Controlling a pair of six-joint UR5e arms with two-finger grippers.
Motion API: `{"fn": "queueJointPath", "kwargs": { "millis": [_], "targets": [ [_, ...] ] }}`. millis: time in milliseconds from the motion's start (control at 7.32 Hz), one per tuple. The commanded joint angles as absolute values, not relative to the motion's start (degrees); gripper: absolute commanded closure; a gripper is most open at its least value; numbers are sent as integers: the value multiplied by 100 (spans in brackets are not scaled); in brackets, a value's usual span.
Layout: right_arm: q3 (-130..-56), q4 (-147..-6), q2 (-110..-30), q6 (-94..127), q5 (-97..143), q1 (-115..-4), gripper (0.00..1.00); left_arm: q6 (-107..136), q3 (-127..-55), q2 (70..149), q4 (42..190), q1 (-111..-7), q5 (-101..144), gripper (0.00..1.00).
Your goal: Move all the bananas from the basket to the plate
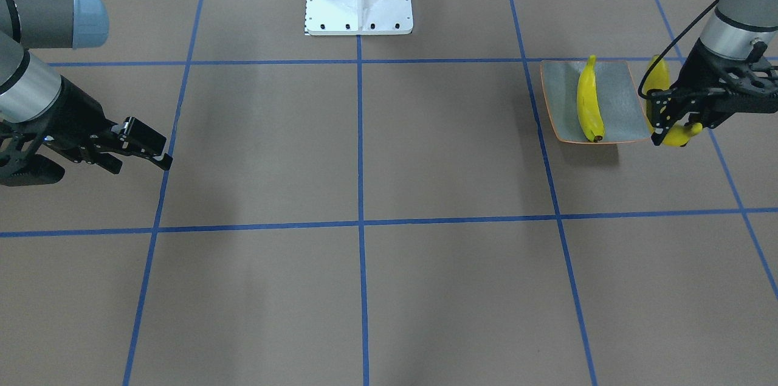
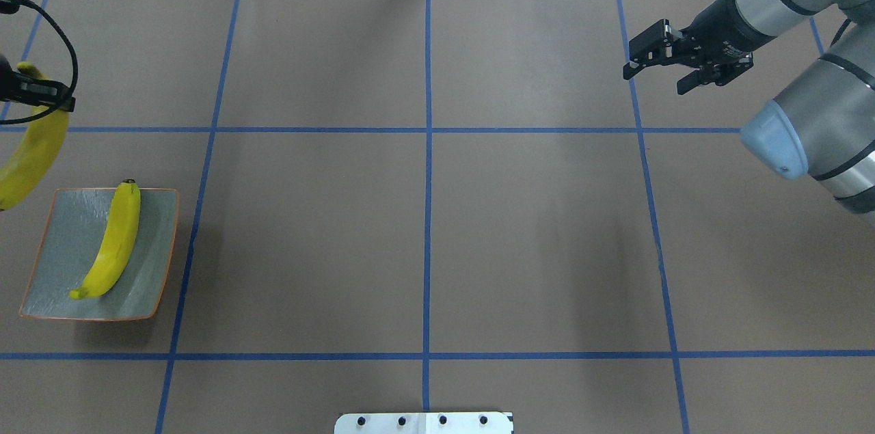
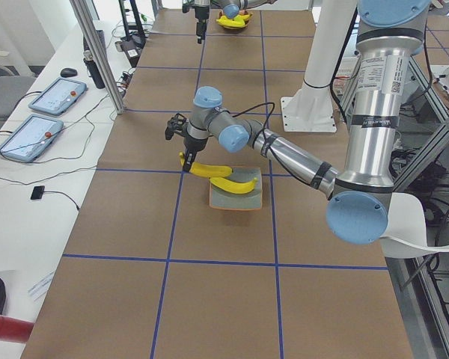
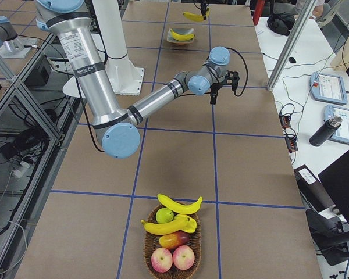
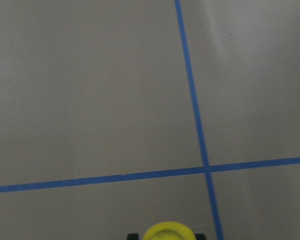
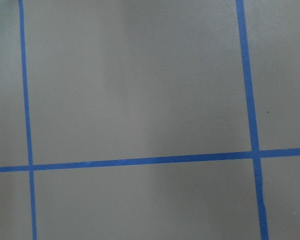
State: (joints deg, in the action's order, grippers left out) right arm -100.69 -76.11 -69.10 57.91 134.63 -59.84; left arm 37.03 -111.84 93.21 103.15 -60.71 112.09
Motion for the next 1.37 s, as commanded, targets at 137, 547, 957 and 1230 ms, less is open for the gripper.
{"fn": "queueJointPath", "kwargs": {
  "millis": [137,547,957,1230],
  "targets": [
    [-10055,-7611,-7022,5739,13377,-5985,0,3674,-10969,9176,10266,-5531,11013,100],
    [-10072,-7611,-7057,5739,13324,-5977,0,3700,-10820,9105,10257,-5133,11021,100],
    [-10090,-7611,-7066,5739,13324,-5985,0,3998,-10661,9105,10248,-5098,11152,100],
    [-10107,-7611,-7066,5739,13324,-5994,0,4349,-10679,9132,10230,-5011,11417,100]
  ]
}}
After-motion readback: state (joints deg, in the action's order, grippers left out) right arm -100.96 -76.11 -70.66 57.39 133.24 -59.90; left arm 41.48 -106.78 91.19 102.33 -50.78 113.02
